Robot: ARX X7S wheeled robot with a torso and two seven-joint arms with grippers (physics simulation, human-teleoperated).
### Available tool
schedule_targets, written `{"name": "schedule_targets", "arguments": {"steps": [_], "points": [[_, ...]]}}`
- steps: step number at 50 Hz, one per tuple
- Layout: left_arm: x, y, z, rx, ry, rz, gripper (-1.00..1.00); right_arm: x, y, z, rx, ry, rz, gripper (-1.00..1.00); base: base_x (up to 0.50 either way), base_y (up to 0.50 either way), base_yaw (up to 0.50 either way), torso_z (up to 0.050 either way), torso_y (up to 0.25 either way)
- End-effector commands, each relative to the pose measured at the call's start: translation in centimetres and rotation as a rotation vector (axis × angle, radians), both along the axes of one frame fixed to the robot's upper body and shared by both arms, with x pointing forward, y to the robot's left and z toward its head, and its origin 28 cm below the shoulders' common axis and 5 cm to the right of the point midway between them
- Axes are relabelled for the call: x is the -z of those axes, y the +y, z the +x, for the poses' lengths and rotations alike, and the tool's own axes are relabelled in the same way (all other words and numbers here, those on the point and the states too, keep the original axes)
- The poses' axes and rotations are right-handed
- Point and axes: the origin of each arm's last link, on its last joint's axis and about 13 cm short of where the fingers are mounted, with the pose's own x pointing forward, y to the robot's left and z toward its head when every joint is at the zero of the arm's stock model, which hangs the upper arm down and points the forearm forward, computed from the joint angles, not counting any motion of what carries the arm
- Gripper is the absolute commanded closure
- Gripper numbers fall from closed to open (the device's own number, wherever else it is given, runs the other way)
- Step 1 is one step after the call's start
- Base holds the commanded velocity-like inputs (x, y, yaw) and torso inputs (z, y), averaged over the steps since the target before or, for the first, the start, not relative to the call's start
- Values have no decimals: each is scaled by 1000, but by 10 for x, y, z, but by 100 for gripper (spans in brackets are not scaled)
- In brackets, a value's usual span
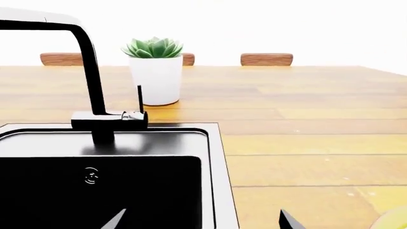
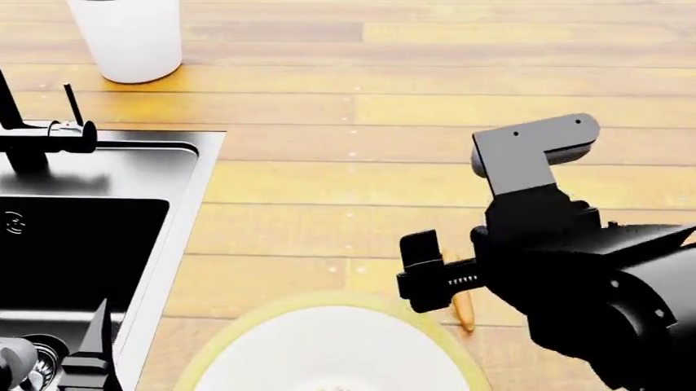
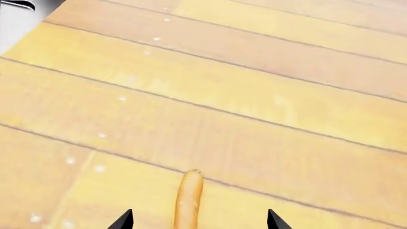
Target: There is a mixed pile of frozen fruits and vegetables on the counter. Locate all the frozen vegetables and place the items in a bowl on the counter. Take all the frozen fruits and defrost them in a running sink.
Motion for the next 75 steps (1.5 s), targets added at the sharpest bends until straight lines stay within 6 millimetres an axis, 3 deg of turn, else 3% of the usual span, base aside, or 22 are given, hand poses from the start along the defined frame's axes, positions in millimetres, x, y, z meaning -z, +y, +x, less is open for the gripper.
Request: {"name": "schedule_targets", "arguments": {"steps": [1, 4, 11, 25, 32, 33, 42, 47, 57, 70, 75], "points": [[-3, 7, 0, -24, -25, -28, -100, 4, -7, 39, 61, 132, 81, -100, 0, 0, 0, 0, 0], [-3, 7, 1, -30, -32, -32, -100, 2, -1, 42, 35, 173, 175, -100, 0, 0, 0, 0, 0], [-3, 9, 1, -32, -32, -39, -100, 18, 4, 56, 47, 204, 88, -100, 0, 0, 0, 0, 0], [0, 10, 2, -36, -32, -40, -100, 44, 12, 69, 29, 282, 96, -100, 0, 0, 0, 0, 0], [1, 8, 4, -33, -28, -38, -100, 45, 12, 70, 32, 272, 108, -100, 0, 0, 0, 0, 0], [1, 8, 4, -33, -29, -40, -100, 44, 12, 70, 32, 248, 97, 100, 0, 0, 0, 0, 0], [0, 8, 1, -29, -29, -38, -100, 23, 8, 60, 23, 174, 63, 100, 0, 0, 0, 0, 0], [-4, 9, 2, -32, -28, -41, -100, -10, 8, 50, -12, 81, 97, 100, 0, 0, 0, 0, 0], [-2, 10, -1, -26, -24, -33, -100, -46, 23, -16, -184, -62, 79, 100, 0, 0, 0, 0, 0], [-5, 9, -2, -14, -26, -32, -100, -66, 60, -80, -425, -108, 80, 100, 0, 0, 0, 0, 0], [-8, 7, -4, 3, -24, -45, -100, -53, 62, -86, -454, -40, 109, 100, 0, 0, 0, 0, 0]]}}
